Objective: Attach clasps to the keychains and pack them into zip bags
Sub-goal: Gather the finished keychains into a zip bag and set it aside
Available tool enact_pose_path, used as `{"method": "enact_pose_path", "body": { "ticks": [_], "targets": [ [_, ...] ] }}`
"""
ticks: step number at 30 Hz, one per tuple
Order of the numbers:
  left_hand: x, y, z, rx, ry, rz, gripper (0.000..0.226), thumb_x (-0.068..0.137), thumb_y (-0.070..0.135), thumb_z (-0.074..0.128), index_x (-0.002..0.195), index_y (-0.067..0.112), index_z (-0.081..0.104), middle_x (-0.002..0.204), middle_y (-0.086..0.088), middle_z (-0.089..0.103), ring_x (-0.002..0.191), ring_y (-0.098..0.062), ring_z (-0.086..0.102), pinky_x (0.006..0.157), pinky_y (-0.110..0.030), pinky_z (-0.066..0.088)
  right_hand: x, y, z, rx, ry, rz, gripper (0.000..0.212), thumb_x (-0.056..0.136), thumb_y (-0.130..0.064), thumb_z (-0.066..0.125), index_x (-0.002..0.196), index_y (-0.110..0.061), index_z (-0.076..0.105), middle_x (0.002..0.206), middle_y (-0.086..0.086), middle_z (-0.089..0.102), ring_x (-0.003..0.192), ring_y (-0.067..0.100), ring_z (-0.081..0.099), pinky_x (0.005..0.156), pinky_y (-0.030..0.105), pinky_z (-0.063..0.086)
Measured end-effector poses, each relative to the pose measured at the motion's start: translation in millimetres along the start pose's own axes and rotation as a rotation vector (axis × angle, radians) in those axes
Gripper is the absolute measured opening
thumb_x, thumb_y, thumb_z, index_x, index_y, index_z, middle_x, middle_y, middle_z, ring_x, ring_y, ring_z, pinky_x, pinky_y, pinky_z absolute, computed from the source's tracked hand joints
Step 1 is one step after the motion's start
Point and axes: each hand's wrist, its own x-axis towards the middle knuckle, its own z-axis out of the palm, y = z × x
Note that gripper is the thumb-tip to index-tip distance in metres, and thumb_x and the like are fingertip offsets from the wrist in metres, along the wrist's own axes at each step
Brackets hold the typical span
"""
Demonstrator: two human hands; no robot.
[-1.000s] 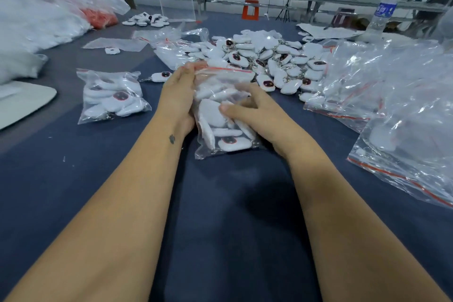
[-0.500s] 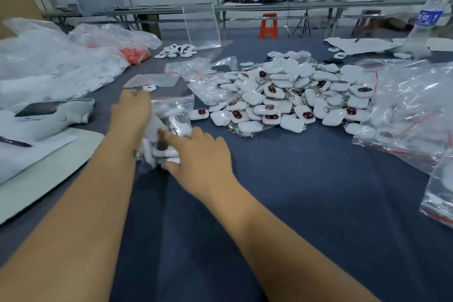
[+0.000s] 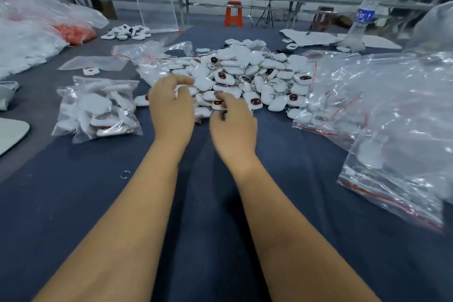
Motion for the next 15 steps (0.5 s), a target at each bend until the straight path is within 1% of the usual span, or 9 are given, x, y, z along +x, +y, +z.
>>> {"method": "enact_pose_path", "body": {
  "ticks": [2,3,4,5,7,10,12,13,15],
  "targets": [
    [-22,13,30,-0.1,-0.146,-0.072,0.037,0.087,0.006,0.04,0.09,0.03,0.067,0.089,0.005,0.064,0.071,-0.007,0.053,0.062,-0.022,0.041,-2,25,-41,-0.21,0.194,-0.005,0.044,0.089,-0.014,0.05,0.132,-0.019,0.057,0.127,0.006,0.055,0.118,0.025,0.05,0.102,0.041,0.037],
    [-34,18,44,-0.132,-0.224,-0.084,0.037,0.089,0.006,0.041,0.088,0.031,0.067,0.077,0.009,0.061,0.058,0.0,0.048,0.054,-0.017,0.036,-4,36,-60,-0.291,0.254,0.001,0.044,0.089,-0.014,0.05,0.132,-0.017,0.057,0.131,0.008,0.052,0.122,0.027,0.047,0.104,0.042,0.036],
    [-46,22,56,-0.152,-0.296,-0.085,0.037,0.09,0.005,0.041,0.086,0.031,0.067,0.069,0.013,0.057,0.05,0.002,0.045,0.048,-0.013,0.033,-8,48,-77,-0.367,0.276,0.021,0.045,0.089,-0.014,0.05,0.133,-0.016,0.056,0.138,0.011,0.047,0.128,0.03,0.042,0.107,0.042,0.032],
    [-57,24,67,-0.156,-0.359,-0.085,0.037,0.091,0.005,0.042,0.086,0.031,0.067,0.068,0.016,0.057,0.047,0.004,0.045,0.045,-0.01,0.032,-12,59,-92,-0.436,0.262,0.059,0.048,0.089,-0.014,0.049,0.137,-0.015,0.052,0.146,0.012,0.041,0.134,0.031,0.036,0.112,0.042,0.027],
    [-71,22,79,-0.107,-0.472,-0.074,0.038,0.09,0.005,0.043,0.083,0.033,0.067,0.076,0.018,0.062,0.053,0.01,0.05,0.047,-0.006,0.035,-16,76,-113,-0.558,0.16,0.176,0.055,0.089,-0.017,0.049,0.143,-0.016,0.043,0.15,0.014,0.036,0.139,0.032,0.031,0.117,0.043,0.02],
    [-78,19,81,-0.044,-0.582,-0.041,0.037,0.089,0.005,0.046,0.084,0.034,0.068,0.084,0.016,0.066,0.061,0.01,0.052,0.052,-0.004,0.038,-20,86,-121,-0.72,0.067,0.266,0.046,0.089,-0.021,0.049,0.133,-0.011,0.049,0.131,0.014,0.055,0.126,0.033,0.046,0.113,0.045,0.026],
    [-77,17,74,-0.027,-0.587,-0.022,0.038,0.087,-0.001,0.048,0.099,0.03,0.067,0.104,0.013,0.065,0.084,0.009,0.056,0.065,0.001,0.038,-21,79,-115,-0.78,0.09,0.207,0.033,0.086,-0.015,0.05,0.118,-0.011,0.058,0.117,0.011,0.062,0.114,0.033,0.054,0.104,0.042,0.031],
    [-77,15,70,-0.016,-0.571,0.004,0.045,0.084,-0.005,0.048,0.11,0.029,0.065,0.115,0.011,0.061,0.097,0.004,0.054,0.074,-0.001,0.038,-20,73,-111,-0.781,0.109,0.162,0.029,0.085,-0.012,0.05,0.112,-0.013,0.061,0.111,0.01,0.064,0.11,0.032,0.055,0.1,0.041,0.03],
    [-77,11,64,-0.007,-0.535,0.069,0.064,0.077,-0.01,0.05,0.127,0.029,0.058,0.128,0.007,0.05,0.112,-0.004,0.047,0.092,-0.012,0.038,-19,59,-103,-0.701,0.152,0.043,0.029,0.087,-0.01,0.048,0.11,-0.018,0.064,0.108,0.006,0.066,0.108,0.03,0.056,0.097,0.039,0.029]
  ]
}}
